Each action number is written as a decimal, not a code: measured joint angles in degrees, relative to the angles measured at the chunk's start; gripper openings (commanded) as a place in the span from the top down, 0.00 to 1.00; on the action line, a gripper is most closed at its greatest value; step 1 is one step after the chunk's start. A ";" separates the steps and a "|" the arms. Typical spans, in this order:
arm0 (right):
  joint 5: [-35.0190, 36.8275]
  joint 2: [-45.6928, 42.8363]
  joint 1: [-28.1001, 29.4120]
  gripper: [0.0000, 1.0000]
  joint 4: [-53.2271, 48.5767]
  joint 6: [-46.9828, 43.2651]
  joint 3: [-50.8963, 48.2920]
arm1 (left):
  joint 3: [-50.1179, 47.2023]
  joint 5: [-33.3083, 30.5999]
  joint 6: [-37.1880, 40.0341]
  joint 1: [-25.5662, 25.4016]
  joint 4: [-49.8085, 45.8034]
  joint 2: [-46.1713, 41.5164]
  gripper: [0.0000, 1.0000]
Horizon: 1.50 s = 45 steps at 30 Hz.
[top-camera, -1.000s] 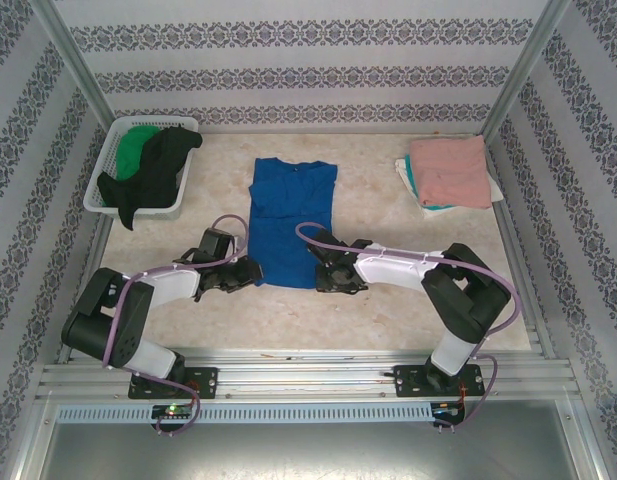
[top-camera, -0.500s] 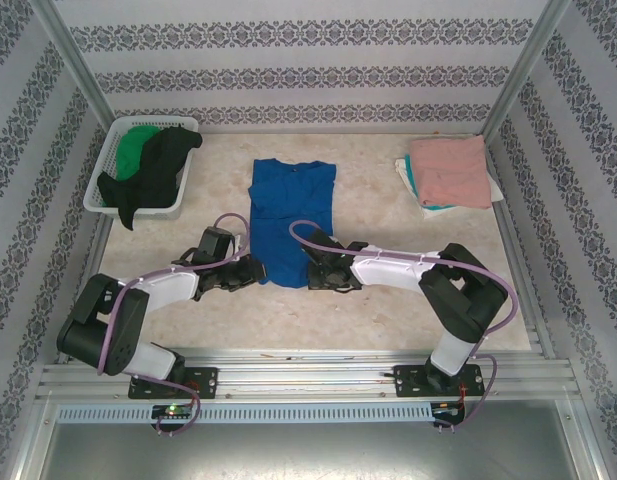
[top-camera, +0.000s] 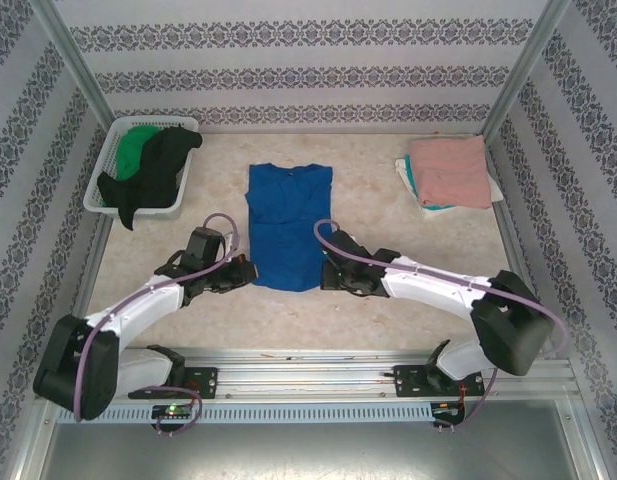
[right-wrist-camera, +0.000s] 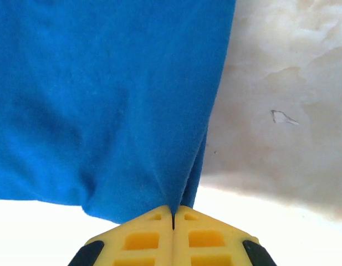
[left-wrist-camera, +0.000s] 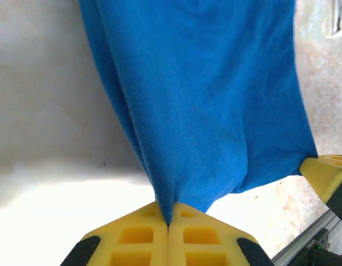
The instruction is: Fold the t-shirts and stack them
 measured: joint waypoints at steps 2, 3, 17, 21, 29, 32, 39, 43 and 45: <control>0.04 -2.62 0.00 1.00 -0.98 0.02 -0.98 | 0.00 -0.48 -0.02 0.00 -1.90 -3.41 0.98; 0.04 -4.02 0.00 1.00 -1.40 0.00 -1.46 | 0.00 -0.72 0.00 -0.02 -2.82 -5.20 0.98; 0.11 -10.58 0.00 1.00 -6.16 -0.63 -1.01 | 0.09 -1.01 0.04 -0.26 -9.75 -10.16 0.98; 0.15 -11.17 0.00 1.00 -9.11 -1.95 3.61 | 4.48 -1.46 0.87 -0.46 -13.90 -11.54 0.98; 1.42 -8.74 -2.78 1.00 -9.49 -6.05 15.21 | 15.39 -3.87 3.91 -0.24 -14.53 -6.08 0.97; 1.22 -3.37 -6.25 1.00 -9.29 -8.26 21.33 | 19.23 -3.56 4.94 1.05 -13.73 0.17 0.98; -3.76 11.52 -13.60 1.00 -8.66 -12.35 34.93 | 28.59 -1.70 6.69 6.93 -10.21 15.26 0.97; -6.75 19.47 -16.48 1.00 -8.76 -13.33 40.39 | 34.14 0.37 7.32 9.64 -9.18 23.76 0.95; -8.11 23.12 -17.64 1.00 -8.94 -13.75 43.30 | 36.46 1.05 7.54 10.84 -8.59 27.80 0.94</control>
